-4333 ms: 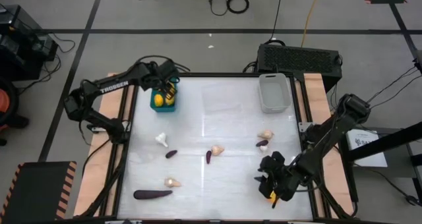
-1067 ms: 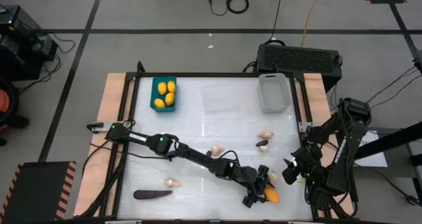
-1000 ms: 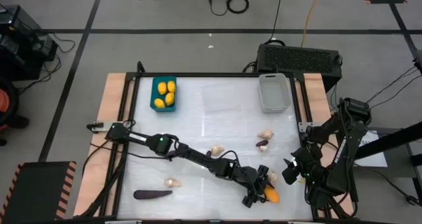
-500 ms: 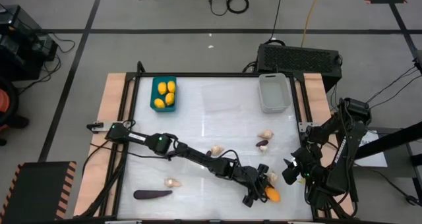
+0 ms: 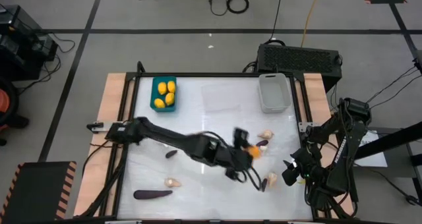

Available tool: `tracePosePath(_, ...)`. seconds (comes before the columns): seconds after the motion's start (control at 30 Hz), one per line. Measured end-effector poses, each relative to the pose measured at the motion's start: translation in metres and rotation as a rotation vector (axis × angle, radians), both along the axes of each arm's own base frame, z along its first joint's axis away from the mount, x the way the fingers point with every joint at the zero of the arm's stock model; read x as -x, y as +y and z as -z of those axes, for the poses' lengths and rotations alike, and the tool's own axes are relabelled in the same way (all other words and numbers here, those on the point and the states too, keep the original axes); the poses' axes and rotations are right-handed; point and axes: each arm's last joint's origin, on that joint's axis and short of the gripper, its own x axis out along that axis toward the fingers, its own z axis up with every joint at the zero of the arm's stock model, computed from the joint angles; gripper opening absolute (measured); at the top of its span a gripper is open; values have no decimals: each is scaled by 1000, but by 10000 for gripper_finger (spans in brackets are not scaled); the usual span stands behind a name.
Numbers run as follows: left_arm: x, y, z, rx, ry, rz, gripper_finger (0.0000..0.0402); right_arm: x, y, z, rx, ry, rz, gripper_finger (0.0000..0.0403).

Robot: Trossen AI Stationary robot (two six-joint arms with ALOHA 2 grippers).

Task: Sort produce into baskets
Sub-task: Put the lemon into the blue bin

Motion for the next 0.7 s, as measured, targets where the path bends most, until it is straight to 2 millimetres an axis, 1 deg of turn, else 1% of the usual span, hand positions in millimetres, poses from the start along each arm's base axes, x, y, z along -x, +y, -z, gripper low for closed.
tracePosePath(0.07,20,13,-21,-55,42,-71,209,0,1,0,-8,-3,1,185)
tracePosePath(0.13,37,30,-37,-76,93,-141,209,-1,1,1,-17,-7,1,185)
tracePosePath(0.2,55,54,-51,-68,149,-222,210,-1,2,1,-28,-11,2,185)
tracePosePath(0.3,84,91,-66,-28,249,-382,210,-2,4,2,-52,-21,1,185)
tracePosePath(0.4,109,129,-72,10,343,-566,210,-2,6,2,-64,-22,-7,185)
tracePosePath(0.47,121,151,-74,43,340,-653,210,-2,6,2,-67,-21,-14,185)
tracePosePath(0.53,139,170,-80,93,336,-694,210,-3,7,2,-69,-21,-14,185)
tracePosePath(0.6,157,189,-85,125,291,-756,210,-3,7,2,-71,-23,-14,185)
tracePosePath(0.63,166,197,-84,137,291,-799,210,-3,7,3,-79,-25,-14,185)
tracePosePath(0.7,182,214,-74,161,301,-893,211,-3,9,3,-84,-28,-16,185)
